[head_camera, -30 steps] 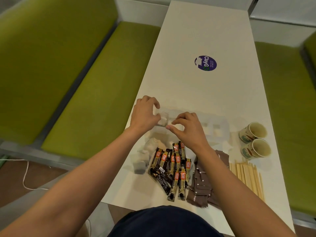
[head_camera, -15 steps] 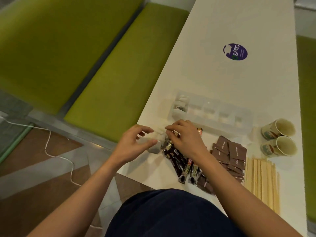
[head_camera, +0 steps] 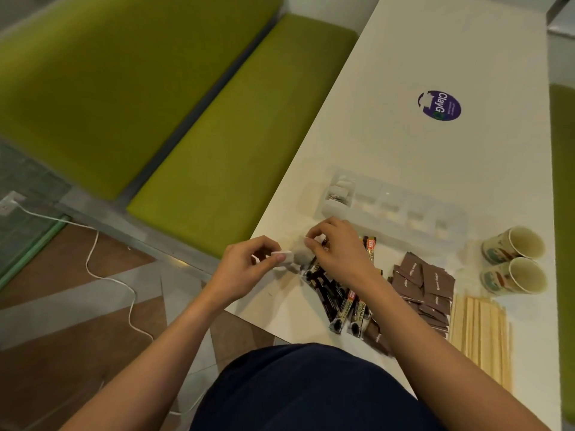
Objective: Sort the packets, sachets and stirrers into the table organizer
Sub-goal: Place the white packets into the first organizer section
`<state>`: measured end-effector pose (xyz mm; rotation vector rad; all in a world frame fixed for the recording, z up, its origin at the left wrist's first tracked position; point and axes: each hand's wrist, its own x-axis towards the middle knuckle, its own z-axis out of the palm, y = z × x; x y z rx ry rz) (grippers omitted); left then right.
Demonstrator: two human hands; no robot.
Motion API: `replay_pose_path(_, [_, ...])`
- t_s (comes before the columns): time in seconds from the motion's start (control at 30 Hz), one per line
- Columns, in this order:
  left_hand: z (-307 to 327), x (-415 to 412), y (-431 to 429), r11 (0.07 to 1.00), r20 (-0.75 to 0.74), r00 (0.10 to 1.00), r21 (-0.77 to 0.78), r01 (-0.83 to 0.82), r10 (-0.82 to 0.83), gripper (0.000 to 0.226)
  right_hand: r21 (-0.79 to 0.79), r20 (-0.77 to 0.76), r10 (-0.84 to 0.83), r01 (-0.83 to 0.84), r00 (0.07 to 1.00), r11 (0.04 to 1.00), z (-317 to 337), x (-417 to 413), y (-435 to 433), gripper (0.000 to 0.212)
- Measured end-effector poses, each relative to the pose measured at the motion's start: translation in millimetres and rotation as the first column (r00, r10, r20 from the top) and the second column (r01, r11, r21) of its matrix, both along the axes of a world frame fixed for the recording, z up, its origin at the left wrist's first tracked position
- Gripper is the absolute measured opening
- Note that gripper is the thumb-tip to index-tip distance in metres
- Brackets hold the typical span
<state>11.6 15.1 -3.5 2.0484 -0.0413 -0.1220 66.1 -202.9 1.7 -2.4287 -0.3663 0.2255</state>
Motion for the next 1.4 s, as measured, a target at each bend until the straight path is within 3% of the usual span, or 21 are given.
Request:
replay_pose_path(0.23, [37,34,-1,0.991,0.08,0.997,-0.133,-0.002,0.012,0.02,0.158,-0.014,-0.145,0.145,0.989,0.977,27,-14,-29,0.008])
replay_pose_path(0.37, [57,76,-19,0.992,0.162,0.986,-0.107,0.063,-0.045,0.02,0.261,0.035,-0.278,0.26,0.96,0.93,43,-21,-45,0.006])
replay_pose_path(0.5, [60,118,-46,0.983,0.204,0.962,0.022,0.18,-0.181,0.008,0.328,0.042,-0.374,0.341,0.926,0.881,54,-23,-59,0.006])
replay_pose_path(0.67, [53,154,-73,0.941,0.196,0.934,0.224,0.255,-0.3,0.008,0.402,0.044,-0.466,0.411,0.884,0.818,63,-26,-74,0.023])
replay_pose_path(0.87, [34,179,-87,0.876,0.146,0.928,0.408,0.258,-0.342,0.011,0.442,0.032,-0.534,0.467,0.845,0.766,65,-20,-84,0.009])
replay_pose_path(0.97, [28,188,-92,0.809,0.129,0.92,0.532,0.25,-0.369,0.011,0.437,0.044,-0.541,0.471,0.84,0.766,66,-8,-83,0.012])
replay_pose_path(1.17, [25,194,-103,0.791,0.103,0.946,0.581,0.193,-0.307,0.01,0.44,0.125,-0.498,0.401,0.858,0.803,76,30,-69,0.016])
replay_pose_path(1.4, [24,197,-103,0.838,0.061,0.967,0.515,0.182,-0.247,0.014,0.208,0.053,-0.357,0.339,0.933,0.918,43,82,-55,0.012])
